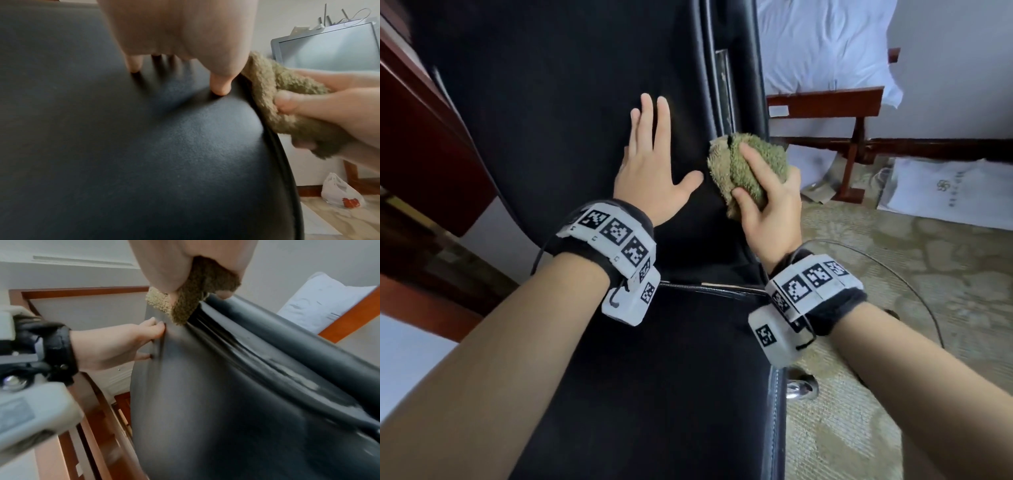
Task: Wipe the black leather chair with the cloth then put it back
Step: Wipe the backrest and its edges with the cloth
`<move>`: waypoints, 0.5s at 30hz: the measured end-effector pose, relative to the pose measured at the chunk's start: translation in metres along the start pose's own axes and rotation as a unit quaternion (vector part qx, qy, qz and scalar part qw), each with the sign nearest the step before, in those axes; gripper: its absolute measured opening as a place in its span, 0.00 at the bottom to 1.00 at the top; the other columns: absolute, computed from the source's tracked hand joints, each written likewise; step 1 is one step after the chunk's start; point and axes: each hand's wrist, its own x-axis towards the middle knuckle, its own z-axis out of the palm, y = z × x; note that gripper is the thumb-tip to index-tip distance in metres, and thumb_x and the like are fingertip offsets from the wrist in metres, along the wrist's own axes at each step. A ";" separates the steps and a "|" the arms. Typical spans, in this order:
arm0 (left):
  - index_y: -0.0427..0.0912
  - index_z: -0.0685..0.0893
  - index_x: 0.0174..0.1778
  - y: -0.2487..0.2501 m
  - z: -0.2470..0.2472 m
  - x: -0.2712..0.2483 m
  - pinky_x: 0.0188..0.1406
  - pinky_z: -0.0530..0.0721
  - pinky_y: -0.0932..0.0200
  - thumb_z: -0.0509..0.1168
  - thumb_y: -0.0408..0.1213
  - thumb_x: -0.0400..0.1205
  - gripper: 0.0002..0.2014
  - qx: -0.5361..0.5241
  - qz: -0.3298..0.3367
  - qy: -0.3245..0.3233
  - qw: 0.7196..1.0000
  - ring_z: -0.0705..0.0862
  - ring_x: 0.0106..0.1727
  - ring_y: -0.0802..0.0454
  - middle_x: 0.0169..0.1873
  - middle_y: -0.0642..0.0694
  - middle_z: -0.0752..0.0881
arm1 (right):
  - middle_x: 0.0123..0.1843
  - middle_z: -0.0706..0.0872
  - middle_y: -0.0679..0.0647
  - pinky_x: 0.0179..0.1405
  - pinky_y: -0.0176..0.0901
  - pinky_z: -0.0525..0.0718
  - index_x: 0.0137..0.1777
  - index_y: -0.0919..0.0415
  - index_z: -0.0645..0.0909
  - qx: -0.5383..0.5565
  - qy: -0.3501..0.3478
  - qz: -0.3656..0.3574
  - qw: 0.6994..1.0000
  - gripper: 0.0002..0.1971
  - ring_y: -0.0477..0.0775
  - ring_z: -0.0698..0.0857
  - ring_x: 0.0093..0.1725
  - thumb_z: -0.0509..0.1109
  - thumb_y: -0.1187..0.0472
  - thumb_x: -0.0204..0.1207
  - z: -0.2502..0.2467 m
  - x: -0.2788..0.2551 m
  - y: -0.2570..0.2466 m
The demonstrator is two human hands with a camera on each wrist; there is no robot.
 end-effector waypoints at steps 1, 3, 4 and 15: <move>0.42 0.39 0.82 0.000 -0.001 0.000 0.76 0.65 0.40 0.65 0.49 0.79 0.47 0.005 0.002 -0.001 1.000 0.40 0.83 0.45 0.82 0.45 0.38 | 0.58 0.74 0.68 0.65 0.15 0.61 0.72 0.57 0.74 -0.003 -0.013 0.003 1.000 0.26 0.32 0.68 0.54 0.68 0.71 0.73 -0.003 -0.007 0.003; 0.43 0.38 0.82 0.000 -0.003 -0.001 0.75 0.67 0.42 0.65 0.49 0.80 0.46 0.018 0.002 -0.006 1.000 0.40 0.83 0.46 0.82 0.46 0.37 | 0.56 0.72 0.63 0.62 0.14 0.62 0.72 0.53 0.74 -0.024 -0.063 0.029 0.997 0.28 0.41 0.73 0.52 0.68 0.72 0.73 -0.014 -0.030 0.013; 0.44 0.38 0.82 0.000 -0.003 -0.002 0.74 0.68 0.43 0.65 0.50 0.80 0.46 0.023 -0.001 -0.009 1.000 0.40 0.83 0.46 0.82 0.46 0.37 | 0.55 0.71 0.60 0.60 0.16 0.64 0.72 0.51 0.73 -0.045 -0.094 0.053 0.993 0.28 0.45 0.74 0.49 0.69 0.72 0.73 -0.021 -0.044 0.019; 0.45 0.37 0.82 0.004 -0.008 -0.004 0.71 0.71 0.44 0.64 0.52 0.80 0.46 0.038 -0.022 -0.017 0.999 0.40 0.83 0.49 0.82 0.48 0.36 | 0.58 0.74 0.60 0.65 0.17 0.60 0.69 0.53 0.77 -0.025 -0.005 0.069 0.997 0.23 0.51 0.70 0.60 0.71 0.62 0.73 -0.041 0.031 -0.010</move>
